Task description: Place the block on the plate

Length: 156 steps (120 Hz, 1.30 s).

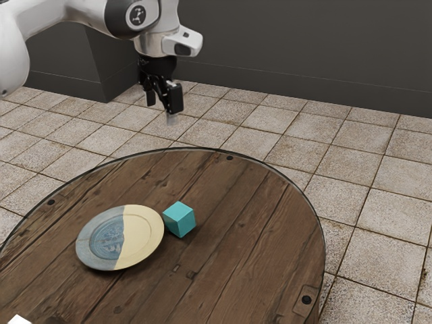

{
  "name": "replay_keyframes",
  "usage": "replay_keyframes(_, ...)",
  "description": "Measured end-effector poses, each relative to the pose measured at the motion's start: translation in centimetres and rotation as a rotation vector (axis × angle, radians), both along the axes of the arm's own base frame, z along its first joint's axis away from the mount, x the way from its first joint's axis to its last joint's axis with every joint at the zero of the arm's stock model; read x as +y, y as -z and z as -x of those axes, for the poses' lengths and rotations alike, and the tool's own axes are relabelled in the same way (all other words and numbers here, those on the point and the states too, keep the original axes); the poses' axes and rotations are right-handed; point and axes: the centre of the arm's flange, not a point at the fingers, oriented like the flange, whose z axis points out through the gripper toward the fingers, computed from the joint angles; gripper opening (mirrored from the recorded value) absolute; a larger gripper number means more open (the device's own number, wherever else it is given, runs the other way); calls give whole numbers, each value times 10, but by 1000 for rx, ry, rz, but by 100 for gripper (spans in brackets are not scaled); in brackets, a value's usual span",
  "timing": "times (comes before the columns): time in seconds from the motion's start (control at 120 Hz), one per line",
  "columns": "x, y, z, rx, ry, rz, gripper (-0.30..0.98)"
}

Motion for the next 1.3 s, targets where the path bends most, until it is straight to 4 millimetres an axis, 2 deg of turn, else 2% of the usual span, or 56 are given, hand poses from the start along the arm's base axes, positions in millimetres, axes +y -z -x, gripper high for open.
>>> replay_keyframes(0.05, 0, 3, -1, 9, 18, -2, 69)
replay_keyframes(0.133, -11, 26, -9, 47, 61, -7, 69)
replay_keyframes(0.225, -16, 65, -25, 96, 90, -16, 69)
replay_keyframes(0.383, -13, 134, -53, 151, 113, 7, 69)
replay_keyframes(0.483, -7, 185, -54, 222, 99, 70, 69)
replay_keyframes(0.683, 22, 256, -36, 310, 49, 147, 69)
replay_keyframes(0.783, 34, 278, -35, 282, 36, 157, 69)
replay_keyframes(0.9, 50, 294, -48, 200, 23, 155, 69)
replay_keyframes(0.992, 61, 326, -56, 173, -10, 184, 69)
replay_keyframes(1.058, 67, 340, -61, 146, -35, 207, 69)
replay_keyframes(1.15, 73, 355, -65, 123, -57, 224, 69)
replay_keyframes(1.217, 72, 365, -59, 126, -62, 231, 69)
replay_keyframes(1.3, 69, 364, -52, 120, -60, 239, 69)
